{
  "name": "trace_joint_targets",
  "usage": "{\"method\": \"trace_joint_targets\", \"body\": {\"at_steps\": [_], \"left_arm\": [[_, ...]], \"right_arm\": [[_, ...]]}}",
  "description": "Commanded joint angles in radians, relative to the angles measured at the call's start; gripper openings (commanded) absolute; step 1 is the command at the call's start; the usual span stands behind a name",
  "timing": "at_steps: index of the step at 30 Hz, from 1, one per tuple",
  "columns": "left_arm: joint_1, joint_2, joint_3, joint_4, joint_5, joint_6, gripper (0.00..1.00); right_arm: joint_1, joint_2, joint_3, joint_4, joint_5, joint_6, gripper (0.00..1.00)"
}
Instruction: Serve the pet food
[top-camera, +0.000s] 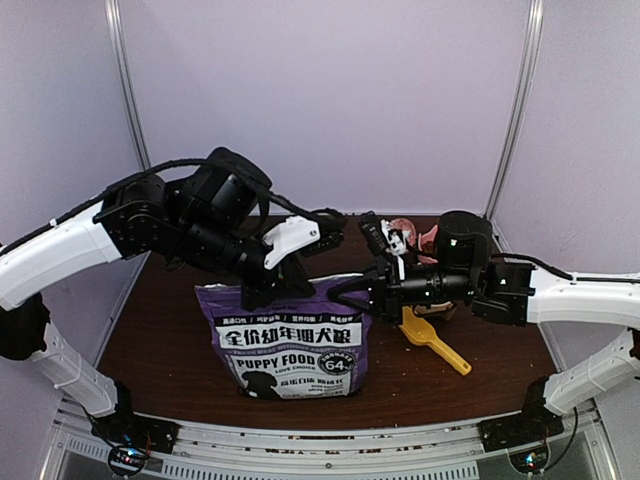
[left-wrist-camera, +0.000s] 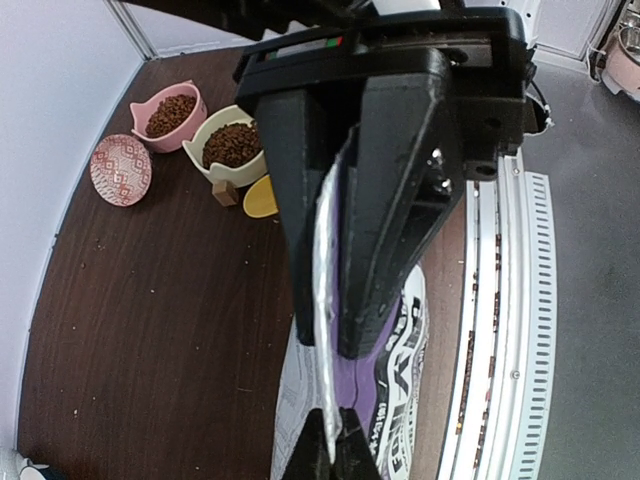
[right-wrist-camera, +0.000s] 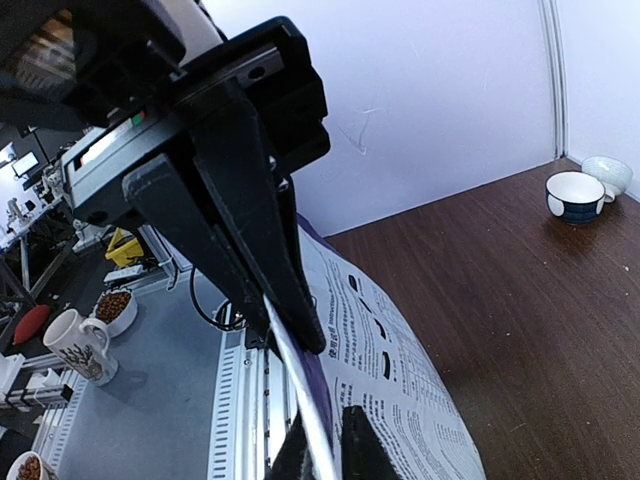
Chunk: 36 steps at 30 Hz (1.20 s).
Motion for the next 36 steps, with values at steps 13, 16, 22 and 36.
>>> {"method": "trace_joint_targets", "body": {"at_steps": [13, 16, 22, 36], "left_arm": [[0.006, -0.014, -0.001, -0.019, -0.013, 0.002, 0.11], [0.017, -0.036, -0.031, -0.021, -0.026, 0.002, 0.24], [0.038, -0.066, -0.063, -0.051, -0.043, 0.001, 0.11], [0.048, -0.109, -0.07, -0.071, -0.083, 0.007, 0.0]], "right_arm": [[0.005, 0.054, 0.078, 0.089, -0.032, 0.015, 0.0], [0.005, 0.034, 0.063, 0.08, -0.009, 0.001, 0.0], [0.004, 0.01, 0.058, 0.068, 0.006, -0.009, 0.0], [0.003, -0.012, 0.048, 0.047, 0.025, -0.02, 0.0]]}}
